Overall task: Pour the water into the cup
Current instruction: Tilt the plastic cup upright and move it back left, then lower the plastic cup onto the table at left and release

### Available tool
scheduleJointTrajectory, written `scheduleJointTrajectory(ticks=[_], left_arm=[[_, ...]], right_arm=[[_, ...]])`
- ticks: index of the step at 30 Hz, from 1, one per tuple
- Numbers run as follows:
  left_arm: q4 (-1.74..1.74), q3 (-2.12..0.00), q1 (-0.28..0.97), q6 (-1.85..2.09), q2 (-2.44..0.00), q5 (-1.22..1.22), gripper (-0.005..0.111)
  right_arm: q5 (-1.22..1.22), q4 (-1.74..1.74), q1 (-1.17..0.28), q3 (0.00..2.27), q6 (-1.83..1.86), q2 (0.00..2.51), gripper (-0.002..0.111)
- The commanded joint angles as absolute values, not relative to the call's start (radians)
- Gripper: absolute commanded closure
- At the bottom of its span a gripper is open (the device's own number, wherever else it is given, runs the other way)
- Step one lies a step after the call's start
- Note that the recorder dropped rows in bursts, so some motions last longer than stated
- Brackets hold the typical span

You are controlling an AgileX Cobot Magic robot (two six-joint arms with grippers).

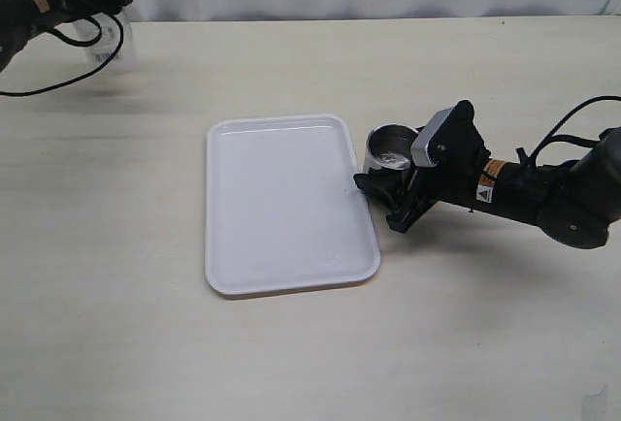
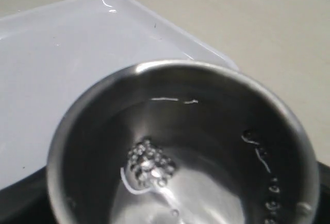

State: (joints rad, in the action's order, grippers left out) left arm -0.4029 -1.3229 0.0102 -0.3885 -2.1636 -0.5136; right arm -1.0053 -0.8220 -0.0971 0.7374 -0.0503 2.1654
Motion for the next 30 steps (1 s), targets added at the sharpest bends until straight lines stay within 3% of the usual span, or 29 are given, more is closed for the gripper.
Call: scheduleJointTrajectory(ticks=[1, 10, 30], left_arm=[[-0.409, -1.277, -0.033, -0.395, -2.167, -0.575, 0.107], [-0.449, -1.17, -0.063, -0.337, -2.167, -0.786, 0.107], [-0.429, -1.118, -0.063, -0.254, -2.227, -0.919, 0.107]], right_arm=[[-1.019, -0.825, -0.095, 0.743, -0.045, 2.162, 0.104], [-1.019, -0.825, -0.095, 0.743, -0.045, 2.162, 0.104], [-1.019, -0.825, -0.095, 0.743, -0.045, 2.162, 0.104]])
